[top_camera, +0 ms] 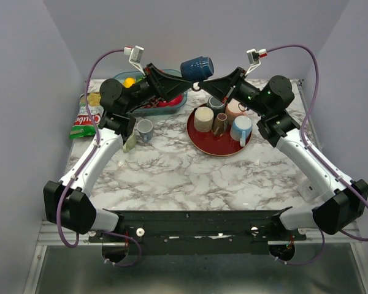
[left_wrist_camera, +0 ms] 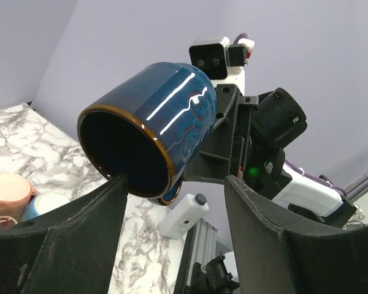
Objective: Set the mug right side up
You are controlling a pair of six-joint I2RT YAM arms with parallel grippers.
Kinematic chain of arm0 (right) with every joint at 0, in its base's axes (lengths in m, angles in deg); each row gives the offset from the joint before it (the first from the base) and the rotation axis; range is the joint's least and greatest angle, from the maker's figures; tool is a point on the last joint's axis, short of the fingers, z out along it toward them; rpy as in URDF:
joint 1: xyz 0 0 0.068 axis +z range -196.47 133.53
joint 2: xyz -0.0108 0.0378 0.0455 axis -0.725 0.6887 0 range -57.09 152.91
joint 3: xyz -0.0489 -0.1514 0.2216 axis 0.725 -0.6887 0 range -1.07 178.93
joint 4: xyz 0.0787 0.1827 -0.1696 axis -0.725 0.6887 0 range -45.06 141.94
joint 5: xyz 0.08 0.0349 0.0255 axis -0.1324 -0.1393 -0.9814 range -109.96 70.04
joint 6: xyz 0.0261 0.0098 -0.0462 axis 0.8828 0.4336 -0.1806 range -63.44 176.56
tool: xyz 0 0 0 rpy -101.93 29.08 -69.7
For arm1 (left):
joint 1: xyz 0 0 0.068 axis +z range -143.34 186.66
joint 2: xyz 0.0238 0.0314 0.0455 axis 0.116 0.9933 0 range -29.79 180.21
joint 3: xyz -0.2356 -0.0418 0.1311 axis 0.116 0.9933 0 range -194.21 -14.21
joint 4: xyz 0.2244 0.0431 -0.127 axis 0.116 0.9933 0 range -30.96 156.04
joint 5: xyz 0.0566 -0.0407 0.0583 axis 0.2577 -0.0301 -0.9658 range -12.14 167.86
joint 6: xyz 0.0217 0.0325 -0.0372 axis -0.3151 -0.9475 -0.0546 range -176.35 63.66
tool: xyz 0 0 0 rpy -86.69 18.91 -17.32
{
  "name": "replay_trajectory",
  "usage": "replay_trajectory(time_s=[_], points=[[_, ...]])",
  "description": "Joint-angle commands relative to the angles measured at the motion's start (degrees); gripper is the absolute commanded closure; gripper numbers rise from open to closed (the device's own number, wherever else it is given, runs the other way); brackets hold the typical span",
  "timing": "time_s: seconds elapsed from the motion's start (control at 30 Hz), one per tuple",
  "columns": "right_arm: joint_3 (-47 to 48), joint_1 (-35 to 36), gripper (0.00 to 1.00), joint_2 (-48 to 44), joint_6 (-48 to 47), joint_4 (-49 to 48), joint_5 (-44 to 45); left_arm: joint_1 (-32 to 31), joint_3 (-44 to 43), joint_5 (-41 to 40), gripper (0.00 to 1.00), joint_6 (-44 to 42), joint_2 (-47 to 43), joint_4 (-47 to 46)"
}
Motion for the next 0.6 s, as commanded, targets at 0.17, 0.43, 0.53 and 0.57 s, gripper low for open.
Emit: replay_trajectory(time_s=[0.17,0.43,0.53,0.57], points=[[-0.5,0.5,0.99,-1.5,0.4,-9.5,0.6,-0.4,-1.0,-3.8,0.34,-1.0,-0.4,6.1],[-0.6,0.9,0.99,-2.2,-1.7,-8.2,2.8,-0.4,-0.5,-10.5,0.12,-7.7,-4.2,13.6],[-0.6,1.0,0.99,-1.9,-1.3,-8.7,2.1,-0.4,0.2,-9.1,0.14,-6.2,-4.1,11.4],[-0.7,1.0,0.99,-1.8,-0.9,-9.1,2.0,-0.4,0.6,-8.8,0.17,-3.9,-3.9,8.4]])
